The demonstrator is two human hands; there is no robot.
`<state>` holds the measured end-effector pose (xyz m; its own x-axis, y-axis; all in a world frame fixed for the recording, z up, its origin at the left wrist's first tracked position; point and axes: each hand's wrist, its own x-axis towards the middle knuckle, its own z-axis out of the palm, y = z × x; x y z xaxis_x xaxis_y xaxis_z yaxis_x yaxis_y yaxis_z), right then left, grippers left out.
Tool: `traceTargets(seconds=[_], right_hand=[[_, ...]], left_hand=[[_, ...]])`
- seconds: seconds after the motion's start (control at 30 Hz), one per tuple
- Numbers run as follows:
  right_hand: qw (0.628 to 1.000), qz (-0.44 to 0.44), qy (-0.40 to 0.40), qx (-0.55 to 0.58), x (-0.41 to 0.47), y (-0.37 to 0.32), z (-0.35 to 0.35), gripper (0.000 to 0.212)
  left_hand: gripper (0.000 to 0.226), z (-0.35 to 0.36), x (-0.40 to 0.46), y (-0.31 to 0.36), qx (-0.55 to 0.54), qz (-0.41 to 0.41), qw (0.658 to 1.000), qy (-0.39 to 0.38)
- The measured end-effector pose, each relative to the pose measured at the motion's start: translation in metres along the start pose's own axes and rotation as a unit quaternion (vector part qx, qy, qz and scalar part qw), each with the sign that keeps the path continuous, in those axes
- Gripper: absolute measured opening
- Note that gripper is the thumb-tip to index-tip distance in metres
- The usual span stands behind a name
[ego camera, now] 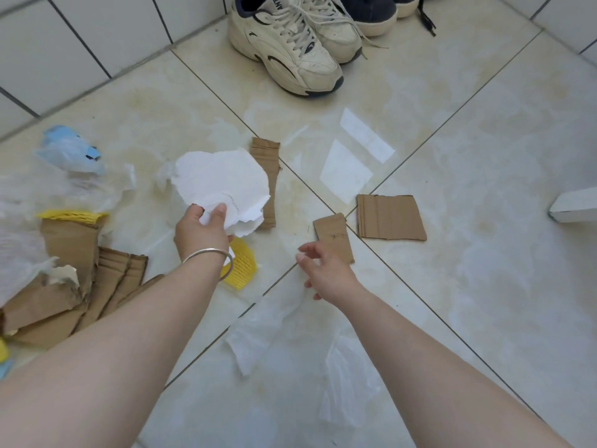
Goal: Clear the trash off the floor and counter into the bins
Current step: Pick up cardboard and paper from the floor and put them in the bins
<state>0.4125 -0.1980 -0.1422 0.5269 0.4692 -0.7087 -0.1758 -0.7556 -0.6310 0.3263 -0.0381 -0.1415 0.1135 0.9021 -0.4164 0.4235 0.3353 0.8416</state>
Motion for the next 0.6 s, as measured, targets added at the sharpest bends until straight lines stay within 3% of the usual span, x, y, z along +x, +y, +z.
traceTargets(seconds=[0.13,0.23,0.37,0.5,0.6], right_hand=[[0.975,-0.004,0.167,-0.145,0.019,0.001,-0.019,0.032],[0.956,0.018,0.225,-0.188,0.034,0.000,-0.023,0.038],[0.934,0.012,0.250,-0.253,0.046,-0.001,-0.019,0.047],[0.952,0.030,0.236,-0.195,0.056,0.000,-0.017,0.062],[0.962,0.019,0.214,-0.167,0.062,-0.005,-0.023,0.034]], left_hand=[[0.008,0.005,0.003,-0.007,-0.014,-0.012,1.000,-0.006],[0.002,0.020,-0.002,-0.008,-0.014,-0.015,0.999,-0.039],[0.009,0.039,-0.005,-0.005,0.025,-0.020,0.994,-0.102],[0.008,0.054,-0.006,-0.008,0.061,-0.030,0.986,-0.153],[0.012,0.063,-0.005,-0.007,0.106,-0.008,0.980,-0.171]])
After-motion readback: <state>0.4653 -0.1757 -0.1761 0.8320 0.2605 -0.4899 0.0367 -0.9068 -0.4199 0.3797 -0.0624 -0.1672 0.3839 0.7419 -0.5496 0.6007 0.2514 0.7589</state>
